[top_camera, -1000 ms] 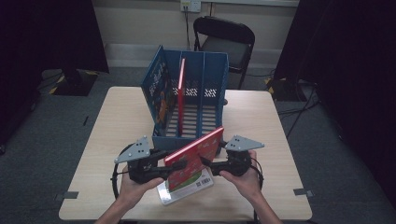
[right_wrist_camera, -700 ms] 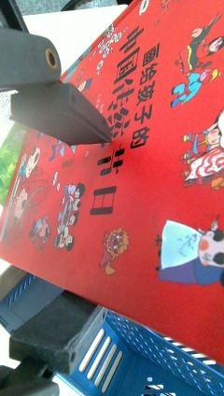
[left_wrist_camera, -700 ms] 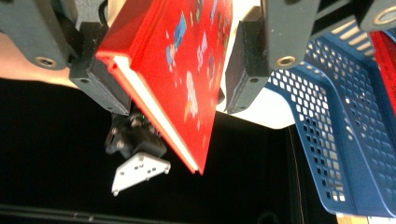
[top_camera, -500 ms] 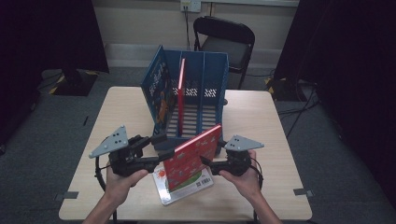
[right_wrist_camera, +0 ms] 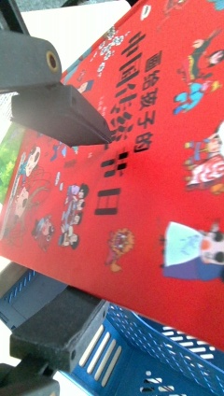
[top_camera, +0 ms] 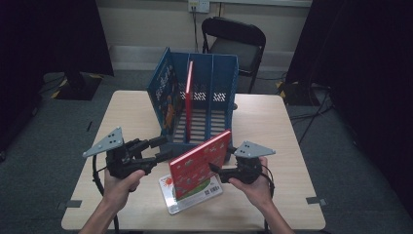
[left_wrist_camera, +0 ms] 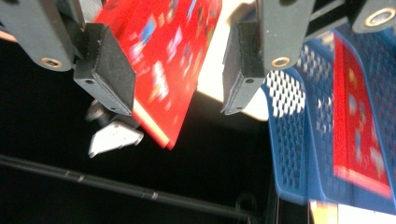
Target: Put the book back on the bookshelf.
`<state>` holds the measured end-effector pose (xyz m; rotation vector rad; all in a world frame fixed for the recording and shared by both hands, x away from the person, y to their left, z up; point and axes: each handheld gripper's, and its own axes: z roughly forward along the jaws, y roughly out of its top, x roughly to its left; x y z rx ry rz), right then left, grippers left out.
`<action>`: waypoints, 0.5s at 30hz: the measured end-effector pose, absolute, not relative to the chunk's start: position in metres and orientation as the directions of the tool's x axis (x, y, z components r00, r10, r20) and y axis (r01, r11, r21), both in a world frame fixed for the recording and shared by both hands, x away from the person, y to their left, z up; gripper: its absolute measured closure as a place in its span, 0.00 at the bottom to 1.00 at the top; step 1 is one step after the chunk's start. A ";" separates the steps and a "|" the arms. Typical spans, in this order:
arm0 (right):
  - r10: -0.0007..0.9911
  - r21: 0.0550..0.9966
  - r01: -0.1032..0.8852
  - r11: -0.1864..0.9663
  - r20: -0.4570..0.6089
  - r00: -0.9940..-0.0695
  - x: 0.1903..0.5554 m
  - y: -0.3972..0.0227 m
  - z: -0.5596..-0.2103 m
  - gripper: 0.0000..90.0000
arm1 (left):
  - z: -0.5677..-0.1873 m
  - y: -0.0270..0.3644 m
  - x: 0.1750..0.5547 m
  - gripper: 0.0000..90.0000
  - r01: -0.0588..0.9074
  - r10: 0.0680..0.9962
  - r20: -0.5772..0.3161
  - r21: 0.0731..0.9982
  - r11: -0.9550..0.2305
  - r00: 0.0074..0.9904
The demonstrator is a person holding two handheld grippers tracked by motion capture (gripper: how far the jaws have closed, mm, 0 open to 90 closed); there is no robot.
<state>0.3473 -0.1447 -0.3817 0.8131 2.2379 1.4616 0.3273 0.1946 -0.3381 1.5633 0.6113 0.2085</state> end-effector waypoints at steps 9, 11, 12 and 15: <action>0.648 0.924 0.255 0.285 0.010 -0.761 0.344 -0.142 -0.368 0.23 | -0.367 0.168 0.340 0.49 0.293 0.482 -0.194 0.946 -0.138 0.854; 0.646 0.924 0.256 0.285 0.012 -0.763 0.346 -0.141 -0.367 0.22 | -0.369 0.168 0.342 0.49 0.296 0.481 -0.198 0.945 -0.138 0.854; 0.645 0.924 0.256 0.283 0.014 -0.764 0.347 -0.140 -0.367 0.22 | -0.370 0.169 0.344 0.49 0.304 0.481 -0.206 0.943 -0.136 0.852; 0.641 0.921 0.262 0.289 0.018 -0.767 0.351 -0.138 -0.366 0.22 | -0.375 0.169 0.348 0.51 0.338 0.464 -0.255 0.935 -0.105 0.848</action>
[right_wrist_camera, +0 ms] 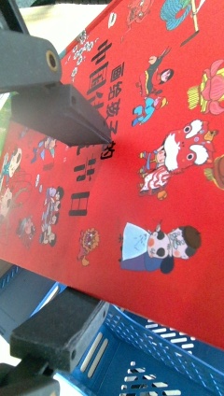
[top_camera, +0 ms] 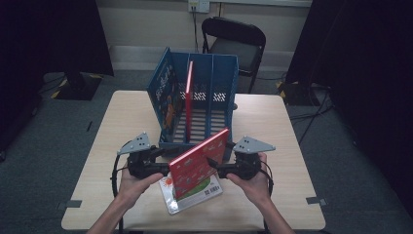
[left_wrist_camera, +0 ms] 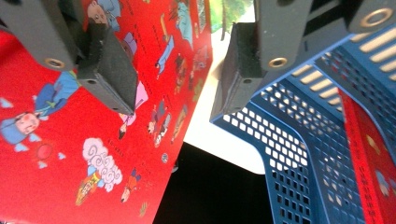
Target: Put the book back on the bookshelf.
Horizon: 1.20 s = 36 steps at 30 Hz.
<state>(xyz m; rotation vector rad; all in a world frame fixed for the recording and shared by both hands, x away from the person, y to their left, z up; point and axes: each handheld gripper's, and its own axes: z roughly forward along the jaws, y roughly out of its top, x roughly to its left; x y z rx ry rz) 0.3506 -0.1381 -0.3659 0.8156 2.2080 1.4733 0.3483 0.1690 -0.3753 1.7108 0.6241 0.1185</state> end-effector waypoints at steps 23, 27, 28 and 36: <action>0.619 0.924 0.273 0.269 0.051 -0.783 0.364 -0.131 -0.357 0.37 | -0.377 0.149 0.357 0.52 0.385 0.440 -0.295 0.914 -0.128 0.848; 0.615 0.924 0.268 0.272 0.048 -0.787 0.363 -0.131 -0.357 0.40 | -0.378 0.146 0.356 0.51 0.383 0.433 -0.297 0.916 -0.124 0.851; 0.616 0.924 0.268 0.274 0.046 -0.787 0.363 -0.130 -0.356 0.40 | -0.378 0.146 0.356 0.51 0.382 0.433 -0.296 0.916 -0.124 0.852; 0.606 0.922 0.264 0.285 0.040 -0.794 0.367 -0.124 -0.353 0.42 | -0.379 0.151 0.357 0.51 0.383 0.427 -0.299 0.915 -0.123 0.853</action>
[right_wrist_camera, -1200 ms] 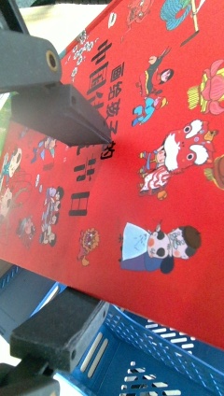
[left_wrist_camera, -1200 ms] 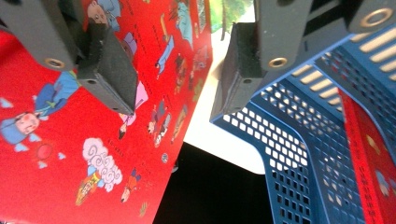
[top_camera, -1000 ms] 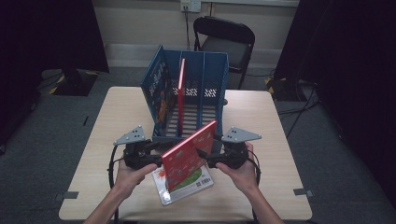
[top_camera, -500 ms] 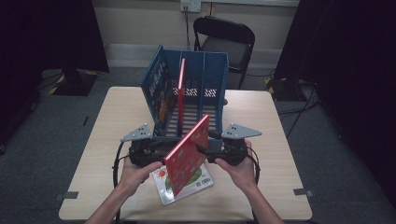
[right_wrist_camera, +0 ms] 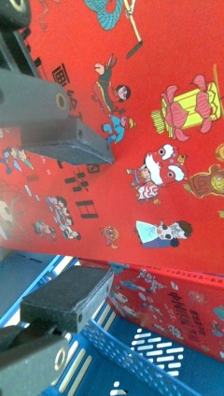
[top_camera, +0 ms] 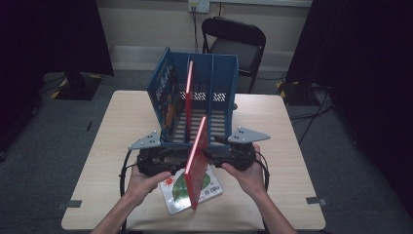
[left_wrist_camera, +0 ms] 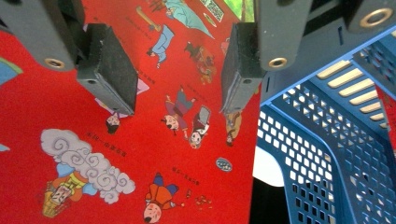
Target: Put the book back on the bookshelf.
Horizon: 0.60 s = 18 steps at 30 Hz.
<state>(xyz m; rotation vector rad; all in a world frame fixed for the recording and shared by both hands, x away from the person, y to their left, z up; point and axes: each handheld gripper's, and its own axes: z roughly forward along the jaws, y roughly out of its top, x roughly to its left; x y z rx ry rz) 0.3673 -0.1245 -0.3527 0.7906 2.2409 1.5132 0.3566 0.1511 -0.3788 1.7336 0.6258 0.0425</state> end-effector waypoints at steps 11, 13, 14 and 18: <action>0.571 0.918 0.233 0.322 0.008 -0.821 0.369 -0.112 -0.349 0.43 | -0.378 0.138 0.350 0.39 0.356 0.433 -0.252 0.917 -0.178 0.866; 0.560 0.914 0.234 0.332 0.008 -0.828 0.368 -0.113 -0.348 0.42 | -0.378 0.138 0.350 0.38 0.349 0.440 -0.241 0.920 -0.182 0.865; 0.558 0.913 0.234 0.334 0.009 -0.830 0.368 -0.114 -0.349 0.42 | -0.378 0.138 0.350 0.37 0.353 0.439 -0.246 0.918 -0.180 0.864; 0.564 0.914 0.238 0.327 0.013 -0.826 0.363 -0.120 -0.351 0.41 | -0.379 0.136 0.350 0.38 0.349 0.440 -0.242 0.920 -0.180 0.865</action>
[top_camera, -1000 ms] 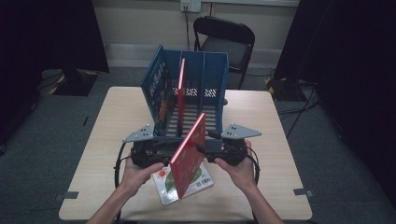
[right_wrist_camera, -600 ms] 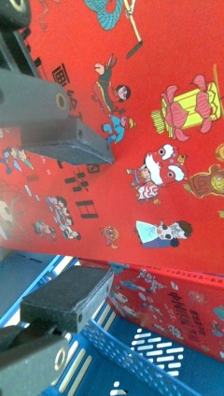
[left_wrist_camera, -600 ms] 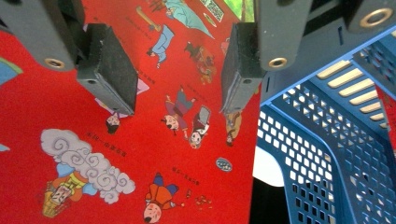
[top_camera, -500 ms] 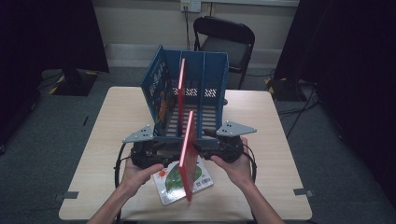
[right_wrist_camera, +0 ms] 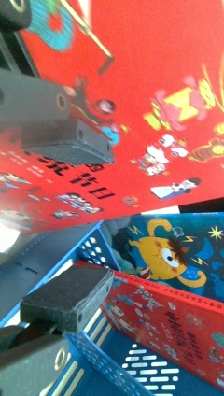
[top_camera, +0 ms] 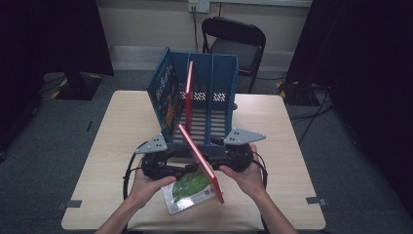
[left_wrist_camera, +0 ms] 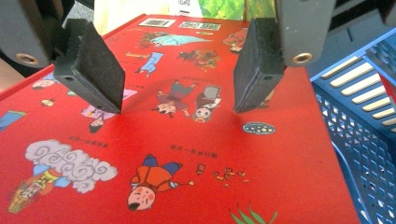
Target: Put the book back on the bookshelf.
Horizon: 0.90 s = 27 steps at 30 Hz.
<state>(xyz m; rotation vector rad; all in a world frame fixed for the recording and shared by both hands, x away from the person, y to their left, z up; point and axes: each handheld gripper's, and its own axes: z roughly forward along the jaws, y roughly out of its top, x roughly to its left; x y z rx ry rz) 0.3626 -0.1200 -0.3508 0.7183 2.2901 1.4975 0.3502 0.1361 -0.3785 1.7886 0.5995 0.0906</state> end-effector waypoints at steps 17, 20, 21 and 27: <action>0.613 0.913 0.253 0.319 0.005 -0.790 0.309 -0.173 -0.363 0.51 | -0.385 0.140 0.350 0.37 0.360 0.437 -0.252 0.915 -0.183 0.863; 0.605 0.913 0.256 0.318 0.013 -0.796 0.299 -0.178 -0.366 0.51 | -0.385 0.139 0.350 0.37 0.361 0.439 -0.253 0.915 -0.181 0.862; 0.599 0.911 0.259 0.320 0.017 -0.800 0.295 -0.178 -0.366 0.51 | -0.385 0.139 0.350 0.37 0.362 0.440 -0.254 0.915 -0.181 0.861; 0.544 0.906 0.254 0.337 0.033 -0.839 0.274 -0.173 -0.371 0.52 | -0.385 0.138 0.351 0.37 0.360 0.440 -0.253 0.915 -0.180 0.862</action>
